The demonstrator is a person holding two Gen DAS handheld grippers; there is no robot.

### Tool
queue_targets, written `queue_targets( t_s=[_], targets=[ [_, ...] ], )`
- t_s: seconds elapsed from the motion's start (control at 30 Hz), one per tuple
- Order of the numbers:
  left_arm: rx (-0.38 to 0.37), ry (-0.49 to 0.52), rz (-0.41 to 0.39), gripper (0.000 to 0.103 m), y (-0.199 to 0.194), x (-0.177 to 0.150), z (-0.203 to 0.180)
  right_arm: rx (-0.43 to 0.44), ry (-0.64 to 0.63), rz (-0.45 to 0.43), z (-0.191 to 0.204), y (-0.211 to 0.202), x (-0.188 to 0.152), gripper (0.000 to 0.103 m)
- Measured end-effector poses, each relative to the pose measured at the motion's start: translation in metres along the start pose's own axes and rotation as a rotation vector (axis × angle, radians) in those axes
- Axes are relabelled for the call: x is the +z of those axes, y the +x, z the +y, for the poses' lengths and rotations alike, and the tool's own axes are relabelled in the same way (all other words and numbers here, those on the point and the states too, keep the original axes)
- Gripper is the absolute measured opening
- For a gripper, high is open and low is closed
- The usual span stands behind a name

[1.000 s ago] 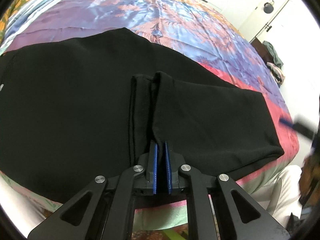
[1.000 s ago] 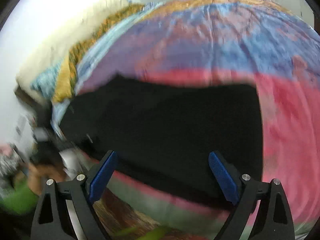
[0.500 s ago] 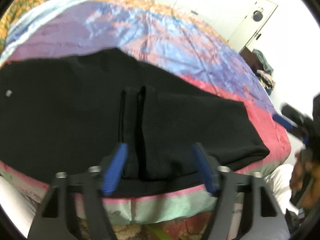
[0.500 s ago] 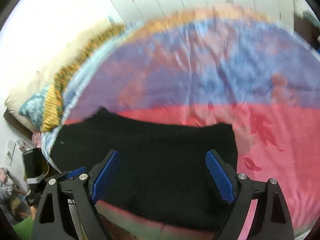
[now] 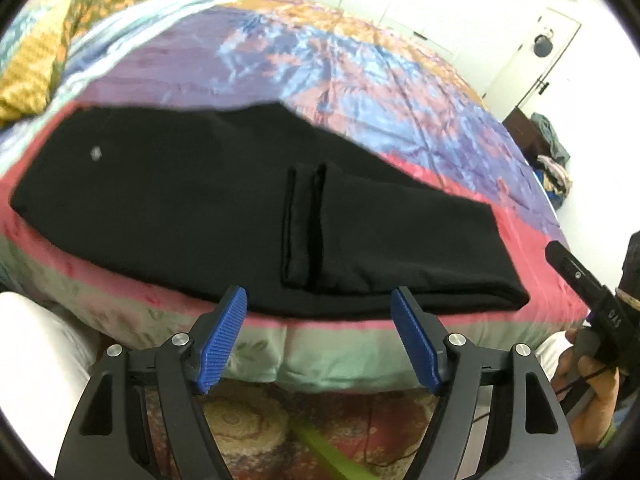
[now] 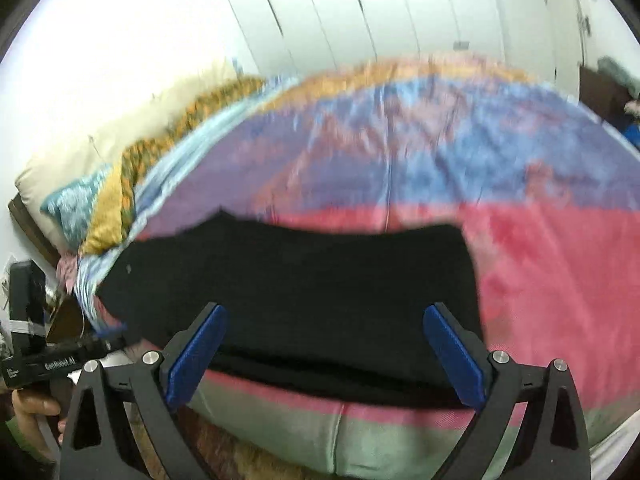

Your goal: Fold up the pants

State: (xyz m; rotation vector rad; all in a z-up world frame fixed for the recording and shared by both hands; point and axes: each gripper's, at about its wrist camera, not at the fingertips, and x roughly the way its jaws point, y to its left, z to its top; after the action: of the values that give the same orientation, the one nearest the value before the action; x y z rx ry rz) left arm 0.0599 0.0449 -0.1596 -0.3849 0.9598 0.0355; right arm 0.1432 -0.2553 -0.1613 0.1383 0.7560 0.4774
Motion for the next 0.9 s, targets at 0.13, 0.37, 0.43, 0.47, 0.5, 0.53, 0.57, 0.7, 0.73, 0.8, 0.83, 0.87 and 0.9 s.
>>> queue_targets(
  t_s=[0.13, 0.37, 0.43, 0.47, 0.5, 0.53, 0.57, 0.7, 0.73, 0.8, 0.83, 0.87, 0.9],
  targets=[
    [-0.064, 0.005, -0.039, 0.084, -0.016, 0.01, -0.012, -0.036, 0.041, -0.058, -0.004, -0.011, 0.005, 0.099],
    [-0.101, -0.008, -0.086, 0.087, -0.004, -0.005, -0.005, -0.106, 0.011, -0.012, -0.007, -0.003, -0.006, 0.099],
    [-0.083, -0.017, -0.004, 0.083, 0.008, -0.003, -0.004, -0.1, 0.008, 0.014, -0.006, 0.001, -0.01, 0.099],
    [-0.092, -0.017, 0.008, 0.083, 0.008, 0.0, -0.004, -0.103, 0.01, 0.02, -0.004, 0.001, -0.011, 0.099],
    [-0.102, -0.011, -0.021, 0.084, 0.004, 0.001, -0.005, -0.102, 0.01, 0.022, -0.005, 0.002, -0.013, 0.099],
    [-0.098, -0.006, -0.061, 0.086, -0.001, -0.001, -0.005, -0.093, 0.006, 0.022, -0.003, 0.001, -0.014, 0.099],
    [-0.086, -0.009, -0.075, 0.088, -0.002, -0.002, -0.004, -0.084, -0.014, 0.023, -0.001, 0.0, -0.015, 0.099],
    [-0.089, -0.074, -0.021, 0.087, 0.008, -0.005, 0.004, -0.072, -0.057, 0.015, 0.003, -0.008, -0.018, 0.099],
    [-0.072, -0.09, -0.012, 0.087, 0.011, -0.004, 0.007, -0.064, -0.058, 0.0, 0.003, -0.01, -0.018, 0.099],
    [-0.055, -0.096, 0.005, 0.087, 0.015, -0.003, 0.009, -0.063, -0.075, -0.049, 0.001, -0.013, -0.016, 0.099],
    [-0.041, -0.094, 0.013, 0.087, 0.016, -0.003, 0.009, -0.069, -0.085, -0.072, 0.0, -0.014, -0.017, 0.099],
    [-0.031, -0.089, 0.015, 0.087, 0.014, -0.002, 0.01, -0.081, -0.093, -0.088, -0.002, -0.012, -0.021, 0.099],
    [-0.021, -0.089, 0.016, 0.087, 0.011, -0.002, 0.013, -0.086, -0.082, -0.063, -0.005, -0.006, -0.021, 0.099]
  ],
)
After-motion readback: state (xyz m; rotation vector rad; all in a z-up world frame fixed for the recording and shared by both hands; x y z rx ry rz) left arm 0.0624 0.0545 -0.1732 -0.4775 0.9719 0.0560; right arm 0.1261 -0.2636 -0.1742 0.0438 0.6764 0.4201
